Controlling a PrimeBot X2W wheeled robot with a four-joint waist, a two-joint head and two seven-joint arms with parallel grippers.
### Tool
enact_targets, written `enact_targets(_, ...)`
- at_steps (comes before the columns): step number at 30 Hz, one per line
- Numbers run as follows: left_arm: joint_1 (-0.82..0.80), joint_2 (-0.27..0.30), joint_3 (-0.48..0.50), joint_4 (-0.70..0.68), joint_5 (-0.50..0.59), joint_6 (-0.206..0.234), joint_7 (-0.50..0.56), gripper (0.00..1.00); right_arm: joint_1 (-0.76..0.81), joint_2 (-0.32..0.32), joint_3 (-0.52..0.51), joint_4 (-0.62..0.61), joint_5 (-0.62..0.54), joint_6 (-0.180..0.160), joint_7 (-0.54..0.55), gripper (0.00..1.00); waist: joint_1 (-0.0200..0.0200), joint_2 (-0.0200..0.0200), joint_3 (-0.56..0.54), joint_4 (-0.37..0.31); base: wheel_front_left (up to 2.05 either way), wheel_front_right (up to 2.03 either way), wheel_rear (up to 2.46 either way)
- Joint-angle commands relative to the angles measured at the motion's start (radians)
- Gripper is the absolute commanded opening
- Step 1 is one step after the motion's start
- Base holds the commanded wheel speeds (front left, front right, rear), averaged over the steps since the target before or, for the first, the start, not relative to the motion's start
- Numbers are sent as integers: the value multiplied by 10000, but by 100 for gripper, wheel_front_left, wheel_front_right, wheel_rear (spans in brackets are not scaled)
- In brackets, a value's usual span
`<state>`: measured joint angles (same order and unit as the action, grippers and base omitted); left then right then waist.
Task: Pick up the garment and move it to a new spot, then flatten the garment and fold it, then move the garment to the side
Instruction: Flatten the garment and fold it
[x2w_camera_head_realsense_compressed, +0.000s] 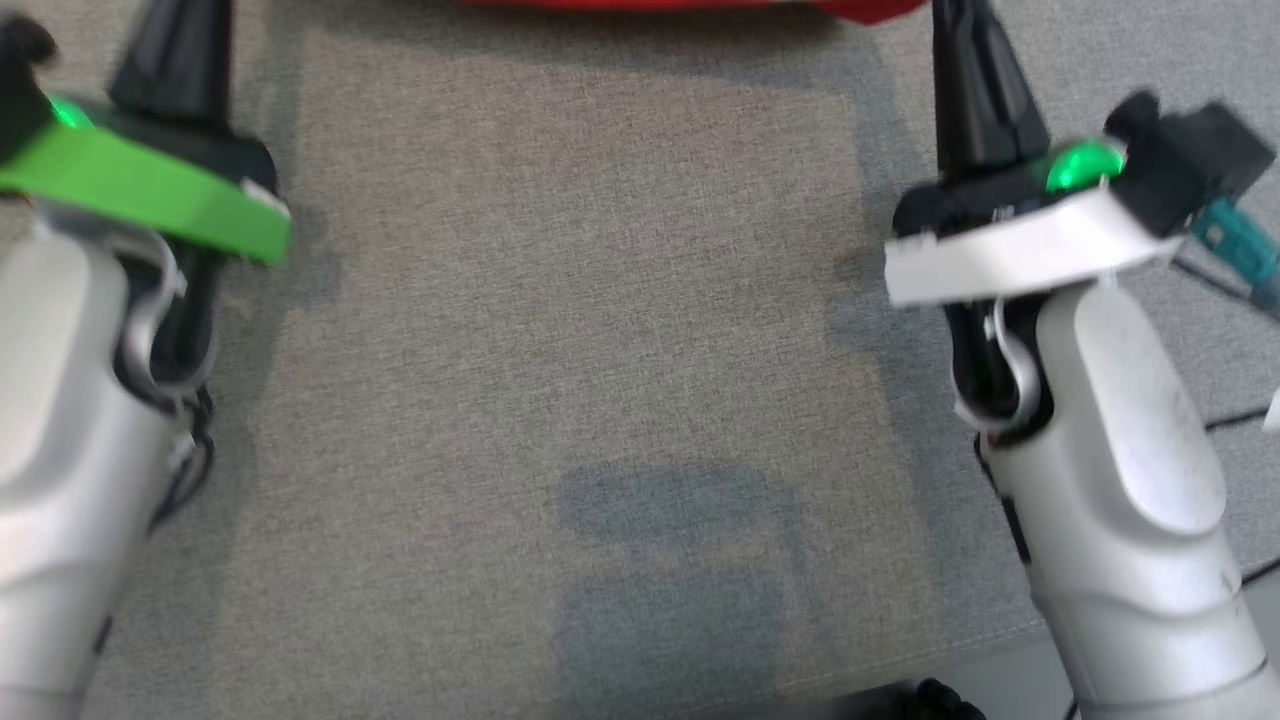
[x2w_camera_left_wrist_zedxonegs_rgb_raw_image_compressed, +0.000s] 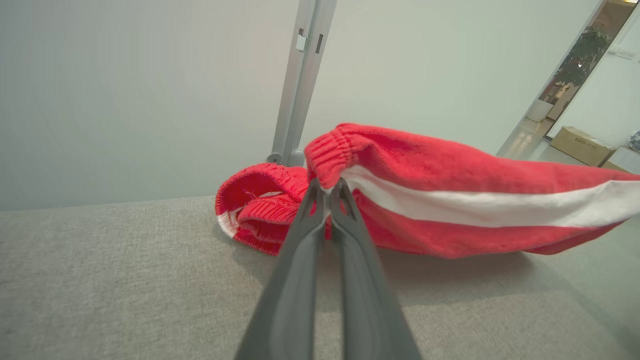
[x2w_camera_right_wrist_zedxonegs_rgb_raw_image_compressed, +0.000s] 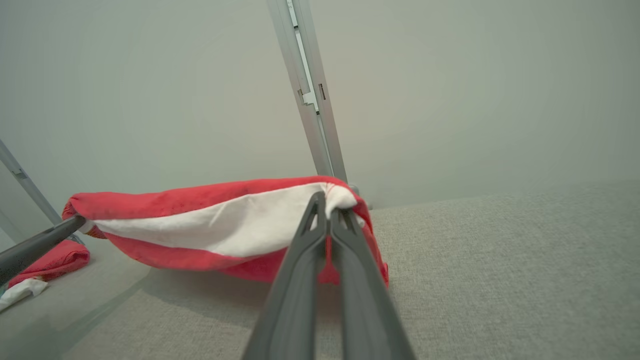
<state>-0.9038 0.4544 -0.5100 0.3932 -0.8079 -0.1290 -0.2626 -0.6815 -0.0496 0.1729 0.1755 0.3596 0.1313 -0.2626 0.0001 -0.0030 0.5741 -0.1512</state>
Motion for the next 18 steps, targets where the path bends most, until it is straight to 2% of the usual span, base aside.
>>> enact_targets(1, 546, 52, 53, -248, 3, -15, -32, 0, 511, -20, 7, -176, -100, -10, -27, 0, -1, 30, -328, 193, 0, 0, 0)
enact_targets(6, 2575, -275, 443, -1013, 249, -15, -33, 0, 2180, -141, -253, -822, -208, -10, -27, 0, -1, 30, -1016, 365, 0, 0, 0)
enact_targets(12, 4629, -1182, 1173, -1230, 869, -11, -34, 0, 4037, -82, -1137, -1497, -134, -13, -27, 0, -1, 30, -1951, 536, 0, 0, 0)
enact_targets(18, 6498, -1971, 1992, -1573, 1563, 8, -36, 0, 5644, -34, -1529, -1911, -13, -16, -29, 0, -1, 30, -2930, 550, 0, 0, 0)
